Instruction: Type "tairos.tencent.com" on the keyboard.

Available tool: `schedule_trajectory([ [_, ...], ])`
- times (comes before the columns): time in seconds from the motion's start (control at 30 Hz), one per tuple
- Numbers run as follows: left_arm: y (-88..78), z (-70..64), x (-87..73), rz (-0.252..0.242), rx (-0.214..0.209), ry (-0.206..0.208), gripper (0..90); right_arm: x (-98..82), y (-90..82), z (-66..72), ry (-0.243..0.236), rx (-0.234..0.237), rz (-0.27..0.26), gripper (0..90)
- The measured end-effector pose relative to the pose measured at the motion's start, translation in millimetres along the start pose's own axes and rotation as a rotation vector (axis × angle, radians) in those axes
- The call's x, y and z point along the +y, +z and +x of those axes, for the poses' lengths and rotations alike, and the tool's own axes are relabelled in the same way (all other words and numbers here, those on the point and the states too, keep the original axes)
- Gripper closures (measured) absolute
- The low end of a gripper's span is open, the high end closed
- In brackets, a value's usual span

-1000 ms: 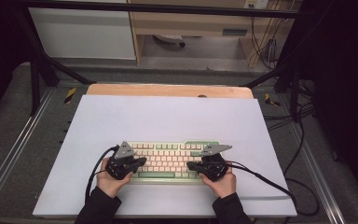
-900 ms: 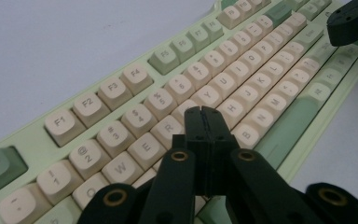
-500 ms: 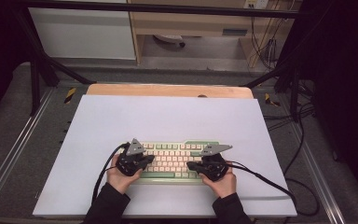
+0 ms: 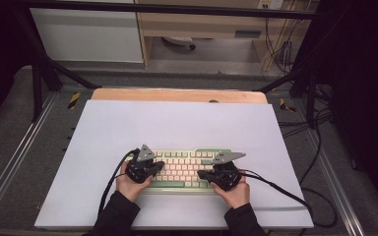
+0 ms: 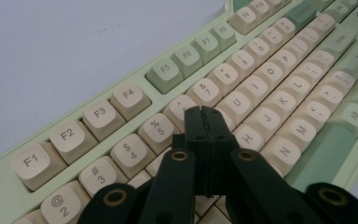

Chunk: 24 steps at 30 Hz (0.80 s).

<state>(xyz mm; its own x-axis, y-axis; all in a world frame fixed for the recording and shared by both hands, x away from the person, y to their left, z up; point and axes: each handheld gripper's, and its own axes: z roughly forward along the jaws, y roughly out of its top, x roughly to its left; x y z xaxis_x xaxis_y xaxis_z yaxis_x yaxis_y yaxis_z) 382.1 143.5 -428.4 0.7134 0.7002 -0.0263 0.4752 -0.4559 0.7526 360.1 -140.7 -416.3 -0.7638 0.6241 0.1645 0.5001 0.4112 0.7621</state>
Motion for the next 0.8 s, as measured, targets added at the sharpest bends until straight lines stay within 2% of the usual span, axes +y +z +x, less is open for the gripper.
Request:
schedule_trajectory([
  [0.17, -1.0, 0.1, -0.4, -0.009, -0.004, -0.003, 90.0, 0.0, -0.2, 0.1, 0.001, 0.003, -0.004, 90.0],
  [0.6, -24.9, 6.3, -6.3, -0.024, -0.003, -0.003, 90.0, 0.0, -0.6, -0.1, -0.002, -0.001, -0.005, 90.0],
  [0.8, -28.4, 10.5, -10.3, -0.024, 0.005, -0.006, 90.0, -0.7, 1.1, 0.0, 0.0, 0.001, 0.003, 90.0],
])
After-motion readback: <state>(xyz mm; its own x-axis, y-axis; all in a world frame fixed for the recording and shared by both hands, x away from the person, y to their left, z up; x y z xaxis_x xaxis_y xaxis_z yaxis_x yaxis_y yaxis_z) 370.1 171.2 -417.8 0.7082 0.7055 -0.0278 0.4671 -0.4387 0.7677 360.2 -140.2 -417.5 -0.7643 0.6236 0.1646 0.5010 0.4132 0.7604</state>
